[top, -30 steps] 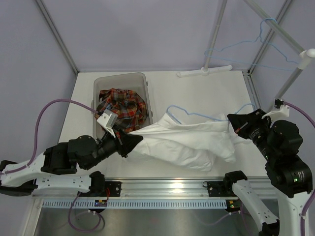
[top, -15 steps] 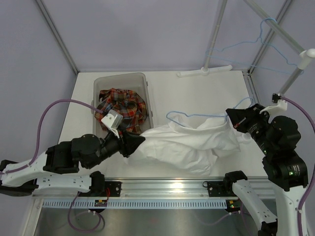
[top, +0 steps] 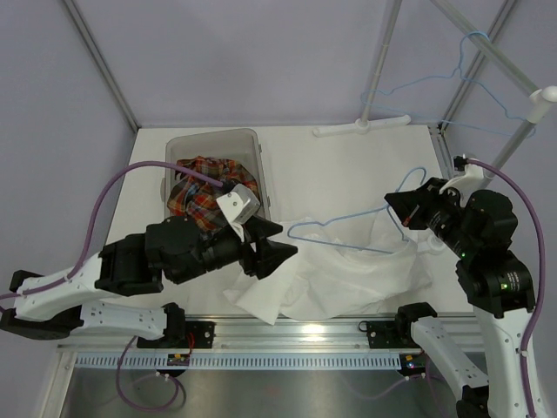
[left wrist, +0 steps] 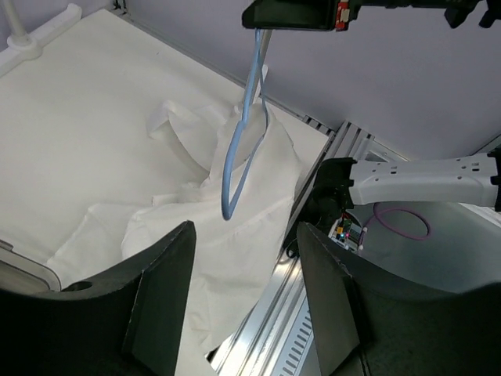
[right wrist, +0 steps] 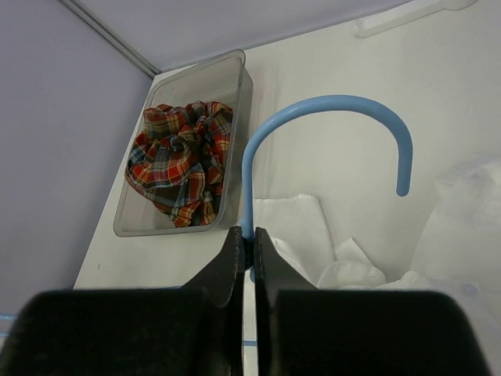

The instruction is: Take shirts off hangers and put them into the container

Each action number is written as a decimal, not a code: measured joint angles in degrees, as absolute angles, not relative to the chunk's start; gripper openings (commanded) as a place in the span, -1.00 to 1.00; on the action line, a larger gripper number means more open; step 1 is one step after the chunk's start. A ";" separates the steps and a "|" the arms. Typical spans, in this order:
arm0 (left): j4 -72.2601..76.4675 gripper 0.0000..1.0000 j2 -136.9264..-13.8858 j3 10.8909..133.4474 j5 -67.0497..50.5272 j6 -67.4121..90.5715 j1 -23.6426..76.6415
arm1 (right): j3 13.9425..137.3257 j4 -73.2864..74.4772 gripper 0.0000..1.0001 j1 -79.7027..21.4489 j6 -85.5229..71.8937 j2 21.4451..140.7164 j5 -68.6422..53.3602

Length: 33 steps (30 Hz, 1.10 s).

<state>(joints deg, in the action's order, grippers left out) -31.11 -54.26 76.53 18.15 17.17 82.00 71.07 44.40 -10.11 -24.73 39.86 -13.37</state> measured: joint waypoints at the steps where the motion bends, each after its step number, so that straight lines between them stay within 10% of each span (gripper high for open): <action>1: -31.11 0.18 -54.41 77.25 18.02 16.80 82.00 | 71.07 44.40 -1.00 -10.11 -24.47 39.86 -13.65; 14: -30.76 0.08 -58.92 82.21 16.88 14.83 82.00 | 71.09 44.45 -1.00 -10.09 -22.65 40.16 -17.72; 21: -30.79 -0.67 -61.91 82.91 15.94 14.98 82.00 | 71.46 44.51 -1.00 -10.09 -22.59 40.91 -18.55; 31: -31.24 -1.00 -63.35 83.29 15.92 15.16 81.95 | 71.53 44.93 -0.99 -10.04 -21.52 40.82 -19.07; 33: -31.29 -1.00 -63.55 83.50 16.03 15.22 81.95 | 71.68 44.99 -0.68 -10.00 -21.23 40.77 -19.05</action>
<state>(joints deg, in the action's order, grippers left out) -31.29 -63.55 83.50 16.03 15.22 81.95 71.68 44.99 -10.00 -21.23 40.77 -19.05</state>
